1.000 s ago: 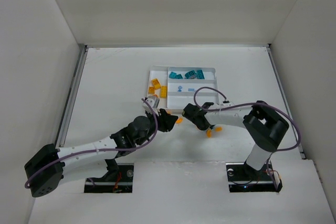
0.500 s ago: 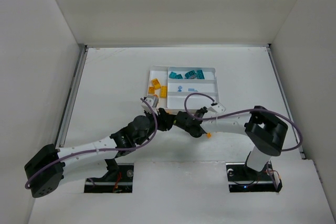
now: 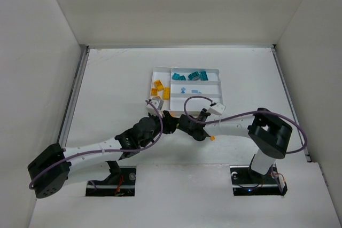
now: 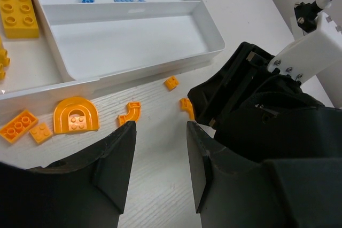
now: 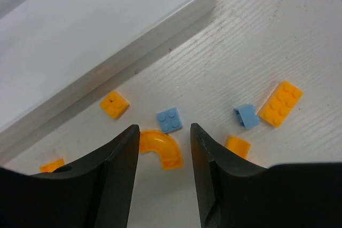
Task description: Sort the legos into containers by color
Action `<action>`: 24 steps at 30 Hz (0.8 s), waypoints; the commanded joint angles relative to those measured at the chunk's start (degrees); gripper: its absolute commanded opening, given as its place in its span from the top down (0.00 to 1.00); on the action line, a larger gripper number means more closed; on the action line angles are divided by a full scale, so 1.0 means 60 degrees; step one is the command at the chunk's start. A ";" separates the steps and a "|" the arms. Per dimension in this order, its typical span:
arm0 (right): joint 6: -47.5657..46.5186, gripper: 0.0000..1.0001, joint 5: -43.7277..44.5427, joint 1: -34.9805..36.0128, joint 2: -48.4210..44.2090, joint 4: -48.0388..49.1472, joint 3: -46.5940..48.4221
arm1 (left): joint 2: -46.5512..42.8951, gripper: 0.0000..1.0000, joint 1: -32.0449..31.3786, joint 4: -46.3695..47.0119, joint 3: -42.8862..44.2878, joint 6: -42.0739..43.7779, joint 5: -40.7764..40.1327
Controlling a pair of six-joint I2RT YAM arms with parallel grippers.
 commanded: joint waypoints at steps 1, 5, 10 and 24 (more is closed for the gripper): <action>-0.0685 0.51 0.0209 -0.0282 -0.0136 0.0469 -0.0202 | -0.0185 0.60 0.0050 0.0531 0.0027 0.0107 0.0050; -0.1301 0.52 -0.0112 -0.0414 -0.0033 0.1464 -0.0465 | -0.0199 0.60 0.0050 0.0531 0.0012 0.0107 0.0050; -0.1770 0.58 -0.0450 -0.0604 -0.0062 0.2563 -0.0876 | -0.0097 0.60 0.0050 0.0531 0.0027 0.0107 0.0050; -0.2005 0.78 -0.0158 -0.0619 -0.1232 0.2229 -0.0979 | 0.0049 0.60 0.0050 0.0575 0.0056 0.0107 0.0050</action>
